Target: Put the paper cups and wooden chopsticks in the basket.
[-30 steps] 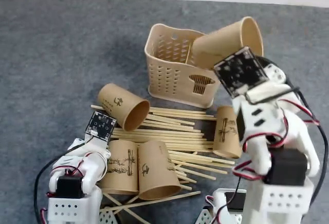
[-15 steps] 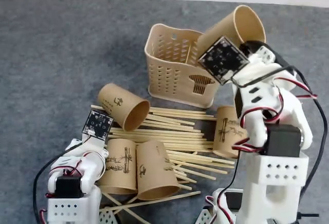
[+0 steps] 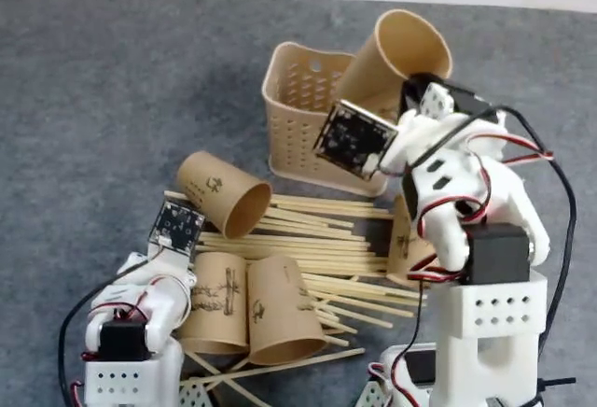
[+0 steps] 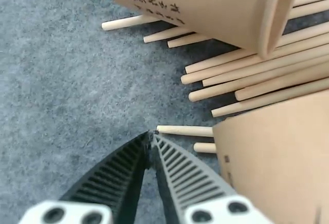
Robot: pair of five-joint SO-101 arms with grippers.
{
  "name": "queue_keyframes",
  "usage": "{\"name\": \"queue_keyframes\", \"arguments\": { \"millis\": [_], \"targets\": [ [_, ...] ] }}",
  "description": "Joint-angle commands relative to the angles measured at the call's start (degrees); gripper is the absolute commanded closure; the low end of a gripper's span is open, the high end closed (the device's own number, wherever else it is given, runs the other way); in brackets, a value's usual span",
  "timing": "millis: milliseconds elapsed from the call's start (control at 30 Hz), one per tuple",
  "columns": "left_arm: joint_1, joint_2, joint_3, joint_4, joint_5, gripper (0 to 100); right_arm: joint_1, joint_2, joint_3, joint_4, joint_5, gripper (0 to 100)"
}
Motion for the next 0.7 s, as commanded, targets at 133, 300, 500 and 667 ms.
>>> {"name": "queue_keyframes", "arguments": {
  "millis": [133, 300, 500, 667],
  "targets": [
    [-0.92, -0.22, -1.01, -1.05, -0.35, 100, -0.31, 0.04, -2.07, -3.12, 4.13, 99.2],
    [-0.92, -0.22, -1.01, -1.05, -0.35, 100, -0.22, 0.66, 1.98, -10.15, 8.53, 99.2],
    [-0.92, -0.22, -1.01, -1.05, -0.35, 100, -0.04, 0.57, 8.57, -15.43, 11.87, 99.2],
    [-0.92, -0.22, -1.01, -1.05, -0.35, 100, 1.63, 0.57, 9.54, -15.43, 11.87, 99.2]
  ]
}}
